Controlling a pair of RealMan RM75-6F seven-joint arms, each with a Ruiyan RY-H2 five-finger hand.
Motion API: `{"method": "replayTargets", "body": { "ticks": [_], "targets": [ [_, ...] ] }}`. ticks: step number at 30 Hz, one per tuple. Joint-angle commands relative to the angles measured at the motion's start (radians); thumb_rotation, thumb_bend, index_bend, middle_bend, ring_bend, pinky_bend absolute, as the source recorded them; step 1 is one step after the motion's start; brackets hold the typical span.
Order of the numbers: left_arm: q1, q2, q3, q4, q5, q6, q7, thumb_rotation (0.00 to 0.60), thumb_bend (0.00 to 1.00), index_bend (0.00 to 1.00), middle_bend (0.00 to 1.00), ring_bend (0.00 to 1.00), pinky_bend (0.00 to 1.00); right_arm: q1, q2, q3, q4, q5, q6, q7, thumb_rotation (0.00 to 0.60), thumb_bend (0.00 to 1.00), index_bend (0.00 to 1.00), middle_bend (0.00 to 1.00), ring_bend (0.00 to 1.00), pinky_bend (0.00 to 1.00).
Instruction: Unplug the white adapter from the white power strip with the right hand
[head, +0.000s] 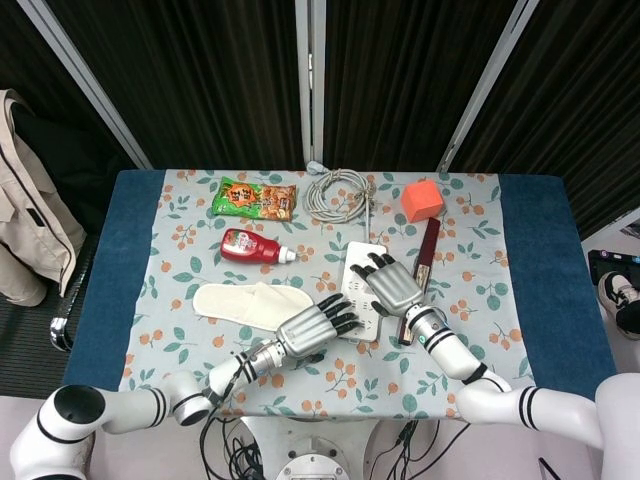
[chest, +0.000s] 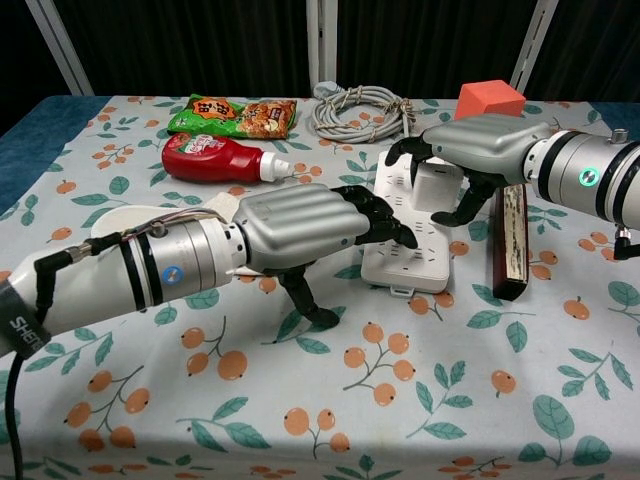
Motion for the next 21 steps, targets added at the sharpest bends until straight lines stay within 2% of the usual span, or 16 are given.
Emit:
{"method": "replayTargets", "body": {
  "ticks": [1,6,8,12,15,21],
  "targets": [
    [-0.003,-0.004,0.005,0.006,0.0,0.002,-0.003,0.6,0.07,0.13,0.14,0.05,0.04,0.002,-0.009,-0.003,0.012,0.002,-0.001,0.005,0.6,0.28,0.23,0.34,0.12,0.2],
    [-0.006,-0.009,0.012,0.017,-0.009,0.006,-0.018,0.6,0.07,0.13,0.14,0.05,0.04,0.003,-0.021,-0.004,0.035,-0.006,0.003,0.029,0.6,0.33,0.44,0.4,0.2,0.24],
    [-0.005,-0.013,0.016,0.024,-0.009,0.014,-0.032,0.6,0.07,0.13,0.14,0.05,0.04,-0.001,-0.029,-0.003,0.05,-0.02,0.012,0.052,0.6,0.36,0.54,0.44,0.26,0.26],
    [-0.008,-0.016,0.024,0.036,-0.012,0.014,-0.045,0.6,0.07,0.13,0.14,0.05,0.04,-0.01,-0.047,-0.007,0.087,-0.063,0.031,0.111,0.6,0.43,0.73,0.55,0.38,0.32],
    [-0.009,-0.017,0.029,0.042,-0.017,0.009,-0.052,0.6,0.07,0.13,0.14,0.05,0.04,-0.016,-0.057,-0.011,0.113,-0.093,0.041,0.152,0.6,0.45,0.81,0.61,0.43,0.35],
    [-0.012,-0.016,0.034,0.046,-0.029,0.002,-0.062,0.6,0.07,0.13,0.14,0.05,0.04,-0.029,-0.07,-0.018,0.151,-0.15,0.064,0.235,0.6,0.5,0.86,0.65,0.48,0.38]
  ]
}}
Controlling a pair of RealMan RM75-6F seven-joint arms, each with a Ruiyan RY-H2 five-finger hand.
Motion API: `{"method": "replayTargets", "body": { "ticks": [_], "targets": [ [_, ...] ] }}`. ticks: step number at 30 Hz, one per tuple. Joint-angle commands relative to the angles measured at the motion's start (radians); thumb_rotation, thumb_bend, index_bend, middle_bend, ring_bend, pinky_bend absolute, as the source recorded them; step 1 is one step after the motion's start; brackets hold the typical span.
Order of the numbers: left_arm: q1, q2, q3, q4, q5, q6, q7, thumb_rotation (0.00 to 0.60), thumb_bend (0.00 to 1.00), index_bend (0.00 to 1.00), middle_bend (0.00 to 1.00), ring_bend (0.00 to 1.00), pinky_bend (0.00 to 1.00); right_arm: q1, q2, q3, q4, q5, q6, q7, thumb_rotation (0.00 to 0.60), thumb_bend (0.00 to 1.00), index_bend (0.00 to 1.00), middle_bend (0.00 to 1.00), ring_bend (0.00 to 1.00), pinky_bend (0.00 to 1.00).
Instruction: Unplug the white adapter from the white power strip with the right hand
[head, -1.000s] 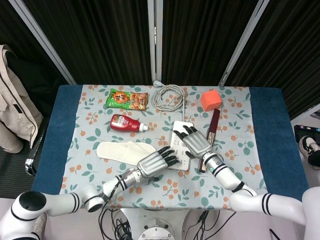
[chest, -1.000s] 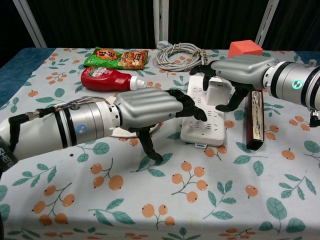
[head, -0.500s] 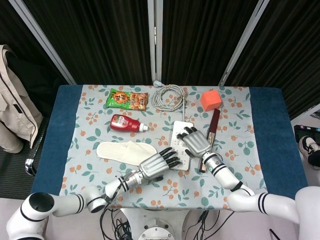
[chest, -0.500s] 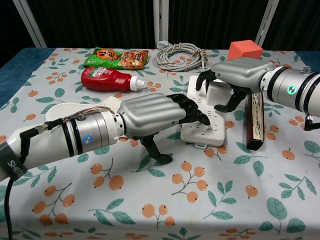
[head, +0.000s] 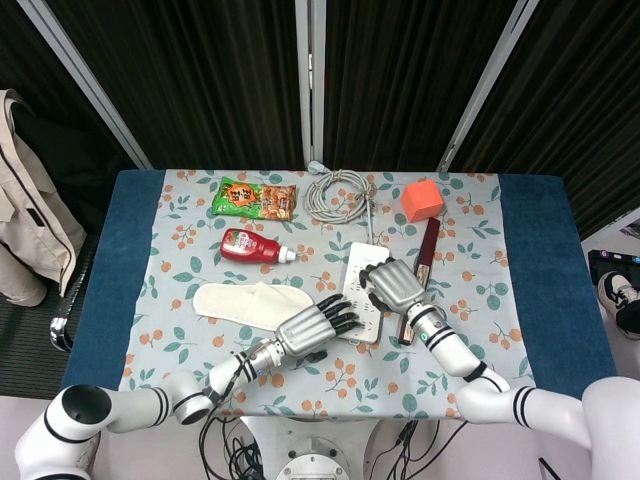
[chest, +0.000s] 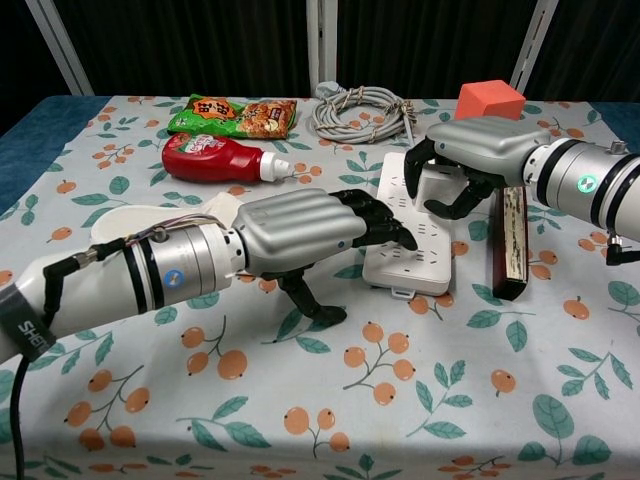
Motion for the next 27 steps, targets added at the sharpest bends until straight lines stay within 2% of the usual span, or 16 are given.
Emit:
{"method": "replayTargets", "body": {
  "ticks": [1,19,22,27],
  "targets": [
    [-0.002,0.001,0.002,0.0,-0.002,-0.003,-0.002,0.6,0.07,0.13,0.14,0.05,0.04,-0.01,-0.009,-0.006,0.022,-0.036,0.019,0.045,0.6,0.52,0.87,0.66,0.49,0.39],
    [-0.016,0.007,0.009,-0.005,-0.025,-0.03,-0.01,0.6,0.07,0.13,0.14,0.05,0.04,-0.072,-0.042,-0.03,0.125,-0.174,0.144,0.266,0.6,0.58,0.94,0.71,0.53,0.44],
    [-0.015,0.015,0.008,-0.016,-0.024,-0.019,-0.006,0.6,0.07,0.13,0.14,0.05,0.04,-0.084,-0.035,-0.018,0.118,-0.194,0.19,0.298,0.6,0.58,0.94,0.71,0.53,0.44],
    [-0.006,0.047,-0.004,-0.06,-0.015,0.03,0.011,0.6,0.07,0.13,0.14,0.05,0.04,-0.12,0.029,0.01,0.04,-0.194,0.263,0.31,0.6,0.58,0.93,0.7,0.52,0.44]
  ]
}}
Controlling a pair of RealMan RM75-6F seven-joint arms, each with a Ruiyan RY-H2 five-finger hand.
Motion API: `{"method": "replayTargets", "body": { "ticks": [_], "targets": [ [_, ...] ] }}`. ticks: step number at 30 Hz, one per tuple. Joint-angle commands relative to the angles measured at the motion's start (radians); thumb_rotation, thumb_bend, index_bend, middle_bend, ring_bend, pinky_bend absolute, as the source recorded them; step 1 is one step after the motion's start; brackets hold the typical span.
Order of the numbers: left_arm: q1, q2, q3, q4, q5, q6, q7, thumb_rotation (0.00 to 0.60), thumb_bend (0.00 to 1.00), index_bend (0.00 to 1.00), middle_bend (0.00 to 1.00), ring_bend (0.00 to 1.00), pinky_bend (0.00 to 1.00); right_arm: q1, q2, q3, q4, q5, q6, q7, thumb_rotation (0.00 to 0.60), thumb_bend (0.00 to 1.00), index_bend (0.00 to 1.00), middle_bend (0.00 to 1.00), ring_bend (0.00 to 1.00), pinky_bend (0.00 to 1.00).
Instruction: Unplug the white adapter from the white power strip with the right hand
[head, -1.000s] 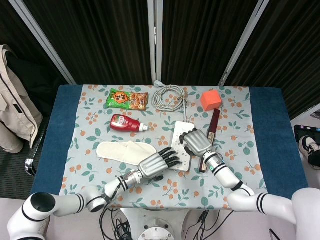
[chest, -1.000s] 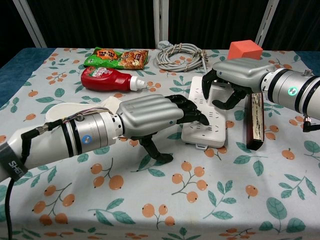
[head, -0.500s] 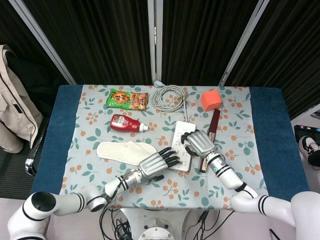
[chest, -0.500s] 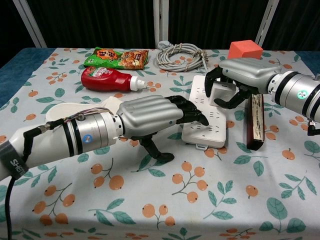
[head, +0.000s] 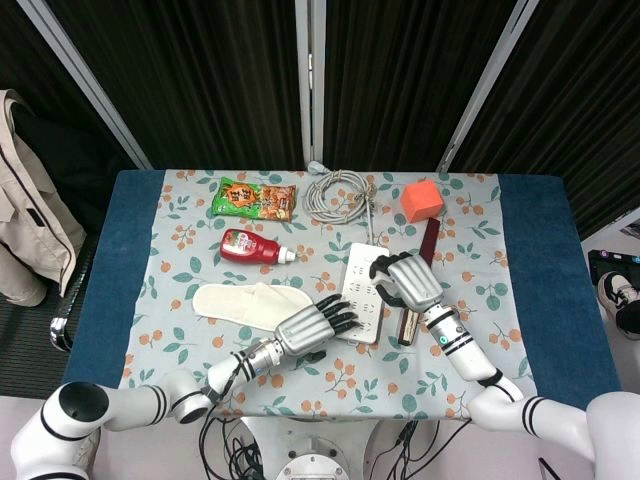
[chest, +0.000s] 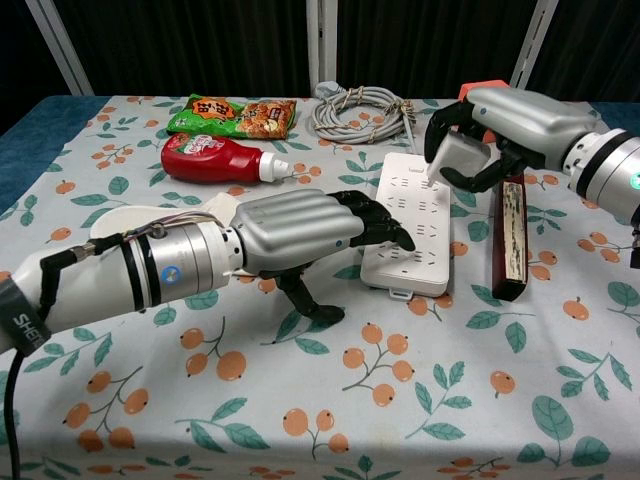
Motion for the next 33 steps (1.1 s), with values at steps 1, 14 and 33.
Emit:
{"method": "replayTargets", "body": {
  "ticks": [1,14,33],
  "targets": [
    [0.009,0.027,-0.01,-0.033,0.005,0.035,0.015,0.6,0.07,0.13,0.14,0.05,0.04,-0.033,0.061,0.02,-0.072,0.01,0.034,0.002,0.6,0.58,0.93,0.7,0.52,0.44],
    [0.194,0.263,-0.028,-0.234,-0.065,0.275,0.106,0.6,0.07,0.13,0.14,0.05,0.04,-0.043,0.119,0.056,-0.082,0.252,-0.194,-0.006,0.6,0.51,0.45,0.48,0.3,0.33],
    [0.472,0.538,-0.057,-0.384,-0.2,0.536,0.128,0.6,0.07,0.13,0.14,0.05,0.04,-0.158,0.259,0.049,-0.285,0.147,0.043,-0.065,0.6,0.42,0.0,0.14,0.01,0.15]
  ]
}}
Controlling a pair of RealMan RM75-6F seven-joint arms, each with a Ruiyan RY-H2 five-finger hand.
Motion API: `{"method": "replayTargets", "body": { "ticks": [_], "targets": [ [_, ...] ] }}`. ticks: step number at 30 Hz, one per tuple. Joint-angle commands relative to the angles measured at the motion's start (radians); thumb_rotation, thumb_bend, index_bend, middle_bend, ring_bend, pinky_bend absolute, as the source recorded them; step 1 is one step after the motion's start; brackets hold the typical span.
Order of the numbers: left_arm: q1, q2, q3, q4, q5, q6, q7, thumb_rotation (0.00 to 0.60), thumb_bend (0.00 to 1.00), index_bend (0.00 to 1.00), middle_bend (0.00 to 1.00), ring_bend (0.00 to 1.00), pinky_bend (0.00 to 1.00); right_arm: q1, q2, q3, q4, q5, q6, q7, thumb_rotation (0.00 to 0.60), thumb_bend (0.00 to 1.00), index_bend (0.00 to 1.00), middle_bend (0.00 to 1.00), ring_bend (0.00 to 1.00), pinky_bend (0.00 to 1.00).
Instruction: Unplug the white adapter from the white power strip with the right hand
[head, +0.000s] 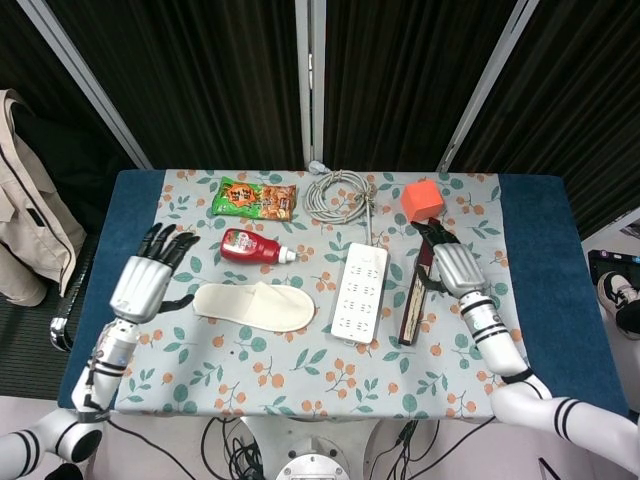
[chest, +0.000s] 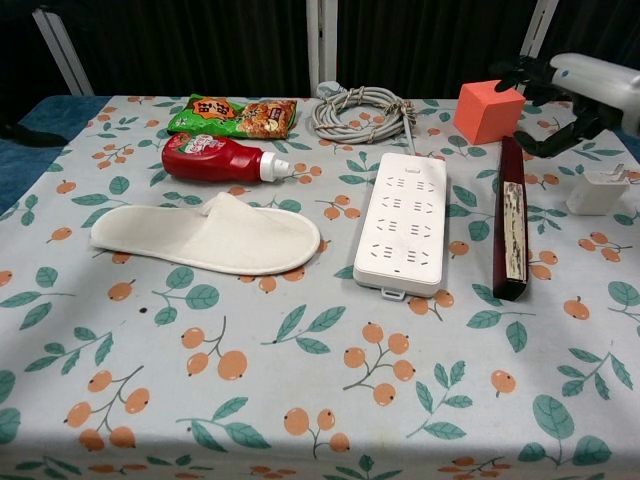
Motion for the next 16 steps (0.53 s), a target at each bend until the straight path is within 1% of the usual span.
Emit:
{"method": "replayTargets", "body": {
  "ticks": [1,4,8,12,16],
  "targets": [
    [0.065,0.065,0.001,-0.032,-0.039,0.045,0.02,0.6,0.07,0.13,0.14,0.05,0.04,-0.119,0.125,-0.046,-0.164,-0.078,0.173,-0.061,0.6,0.42,0.0,0.14,0.01,0.15],
    [0.124,0.112,0.012,-0.061,-0.078,0.074,0.035,0.6,0.07,0.13,0.14,0.05,0.04,-0.206,0.204,-0.087,-0.27,-0.111,0.29,-0.127,0.6,0.41,0.0,0.14,0.01,0.15],
    [0.196,0.157,0.024,-0.094,-0.131,0.105,0.048,0.6,0.07,0.14,0.14,0.05,0.03,-0.312,0.276,-0.143,-0.372,-0.143,0.41,-0.185,0.6,0.4,0.0,0.13,0.01,0.15],
    [0.263,0.179,0.034,-0.128,-0.162,0.148,0.058,0.6,0.07,0.14,0.14,0.05,0.03,-0.396,0.3,-0.193,-0.418,-0.185,0.499,-0.212,0.6,0.4,0.0,0.13,0.01,0.14],
    [0.314,0.171,0.05,-0.151,-0.141,0.197,0.073,0.6,0.07,0.14,0.14,0.05,0.02,-0.454,0.294,-0.224,-0.429,-0.22,0.548,-0.21,0.6,0.4,0.0,0.13,0.01,0.14]
  ]
}}
